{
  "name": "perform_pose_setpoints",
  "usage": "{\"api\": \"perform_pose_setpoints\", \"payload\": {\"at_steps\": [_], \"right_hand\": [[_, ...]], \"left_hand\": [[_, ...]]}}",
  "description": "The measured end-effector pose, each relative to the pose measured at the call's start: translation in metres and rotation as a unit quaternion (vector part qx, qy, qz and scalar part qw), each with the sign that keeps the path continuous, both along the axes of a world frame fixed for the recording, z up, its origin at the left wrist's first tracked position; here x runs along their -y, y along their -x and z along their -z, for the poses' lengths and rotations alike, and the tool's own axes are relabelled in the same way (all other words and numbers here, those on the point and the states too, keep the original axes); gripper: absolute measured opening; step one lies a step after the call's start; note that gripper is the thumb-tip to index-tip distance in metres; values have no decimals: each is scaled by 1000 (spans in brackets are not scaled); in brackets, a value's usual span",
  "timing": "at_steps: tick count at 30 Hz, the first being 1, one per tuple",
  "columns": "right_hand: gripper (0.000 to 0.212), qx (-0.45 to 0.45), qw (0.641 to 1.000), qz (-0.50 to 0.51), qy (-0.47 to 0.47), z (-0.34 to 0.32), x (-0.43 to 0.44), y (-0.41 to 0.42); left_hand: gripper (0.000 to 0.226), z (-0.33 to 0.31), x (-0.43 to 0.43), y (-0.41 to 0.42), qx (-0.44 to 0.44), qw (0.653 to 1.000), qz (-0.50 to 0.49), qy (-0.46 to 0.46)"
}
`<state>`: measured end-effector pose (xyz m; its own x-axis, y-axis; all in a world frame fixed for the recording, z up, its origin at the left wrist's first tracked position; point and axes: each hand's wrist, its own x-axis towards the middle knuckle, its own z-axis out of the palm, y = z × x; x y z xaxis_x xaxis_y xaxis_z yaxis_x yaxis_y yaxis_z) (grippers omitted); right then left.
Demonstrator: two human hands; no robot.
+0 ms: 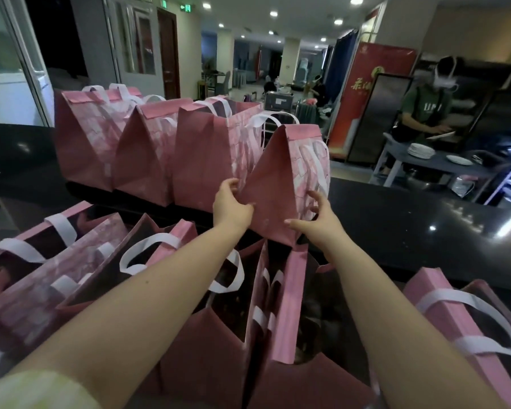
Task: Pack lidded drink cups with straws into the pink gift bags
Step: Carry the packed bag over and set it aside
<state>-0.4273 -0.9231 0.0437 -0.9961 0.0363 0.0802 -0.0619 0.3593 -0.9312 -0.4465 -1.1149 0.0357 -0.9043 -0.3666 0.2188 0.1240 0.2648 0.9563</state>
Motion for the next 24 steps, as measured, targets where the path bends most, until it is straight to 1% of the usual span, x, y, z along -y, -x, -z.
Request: {"api": "perform_pose_setpoints", "payload": {"at_steps": [2, 5, 9, 13, 18, 21, 24], "right_hand": [[89, 1, 999, 23, -43, 3, 4, 2], [82, -9, 998, 22, -66, 4, 10, 11], [78, -21, 997, 16, -70, -5, 17, 31], [78, -24, 996, 27, -78, 1, 25, 46], [73, -30, 994, 67, -84, 18, 24, 50], [69, -34, 993, 67, -96, 20, 18, 47], [60, -44, 990, 63, -116, 13, 8, 41]], "left_hand": [[46, 1, 3, 10, 36, 998, 31, 30], [35, -2, 9, 19, 54, 995, 41, 80], [36, -12, 19, 28, 41, 982, 19, 185], [24, -12, 22, 29, 10, 965, -6, 260], [22, -2, 20, 29, -14, 961, 1, 277], [22, 1, 22, 24, -37, 962, 2, 272], [18, -5, 23, 15, -73, 962, -10, 264]]}}
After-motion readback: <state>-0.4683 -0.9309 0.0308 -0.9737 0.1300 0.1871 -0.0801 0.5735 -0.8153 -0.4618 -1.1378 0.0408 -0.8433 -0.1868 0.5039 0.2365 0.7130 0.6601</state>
